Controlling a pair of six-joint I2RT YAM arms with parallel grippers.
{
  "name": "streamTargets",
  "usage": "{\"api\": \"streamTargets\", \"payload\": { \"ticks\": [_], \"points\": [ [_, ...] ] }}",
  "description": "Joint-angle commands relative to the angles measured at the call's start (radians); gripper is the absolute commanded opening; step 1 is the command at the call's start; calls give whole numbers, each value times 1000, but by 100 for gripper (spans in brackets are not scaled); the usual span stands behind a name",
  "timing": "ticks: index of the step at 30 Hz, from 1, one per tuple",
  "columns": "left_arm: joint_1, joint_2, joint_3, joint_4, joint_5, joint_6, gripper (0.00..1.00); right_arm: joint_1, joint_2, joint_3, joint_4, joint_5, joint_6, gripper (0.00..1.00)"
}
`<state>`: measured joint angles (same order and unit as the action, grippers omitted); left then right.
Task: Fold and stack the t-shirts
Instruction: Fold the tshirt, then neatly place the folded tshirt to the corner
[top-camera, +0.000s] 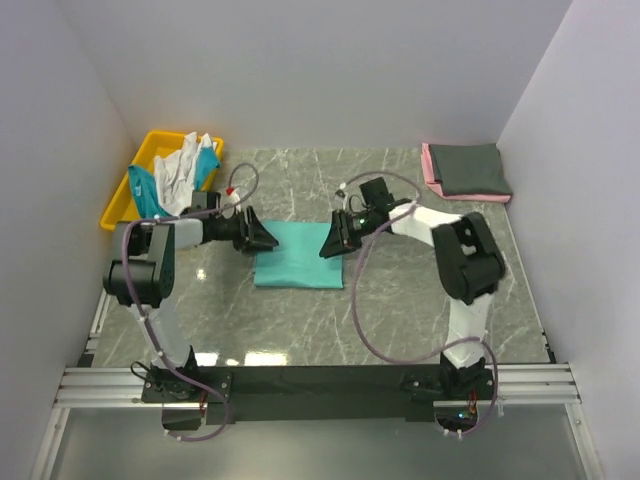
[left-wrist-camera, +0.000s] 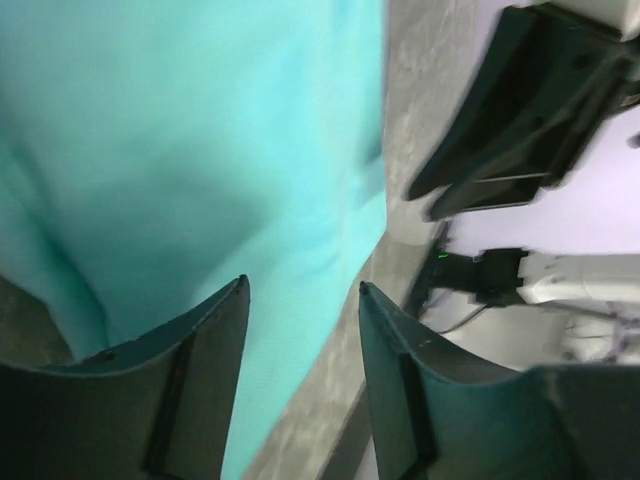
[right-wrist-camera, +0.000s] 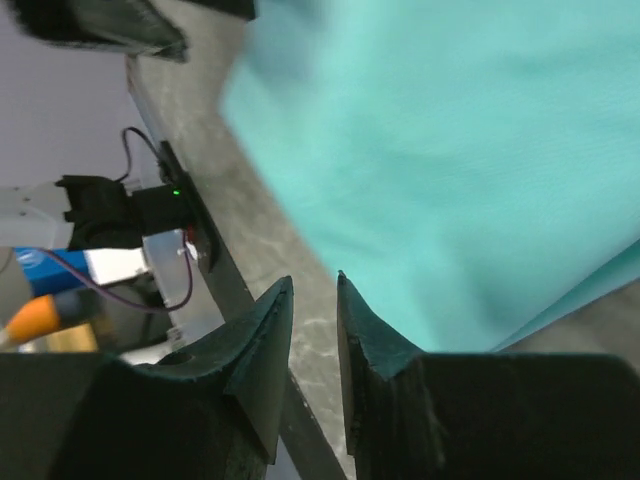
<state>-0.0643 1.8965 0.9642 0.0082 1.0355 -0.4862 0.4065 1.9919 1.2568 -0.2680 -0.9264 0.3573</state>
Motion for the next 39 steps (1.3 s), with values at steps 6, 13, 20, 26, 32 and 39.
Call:
{"api": "streamTargets", "payload": {
  "ticks": [6,13,20,26,32,39],
  "points": [
    [-214,-465,17,-272,-420,654,58,-103,-436,-278,105,152,72,55],
    [-707,-639,-208,-22,-958,943,67,-271,-505,-404,187,232,273,63],
    [-949,-420,-173,111,-1121,1049,57,-290,-469,-470,266,245,410,68],
    [-1002,-285,-147,200,-1146,1109,57,-290,-410,-473,268,230,442,72],
    [-993,-175,-143,252,-1163,1130,46,-290,-364,-479,337,212,456,75],
    [-931,-217,-124,248,-1083,1039,6,-285,-260,-473,437,167,473,76]
  ]
}}
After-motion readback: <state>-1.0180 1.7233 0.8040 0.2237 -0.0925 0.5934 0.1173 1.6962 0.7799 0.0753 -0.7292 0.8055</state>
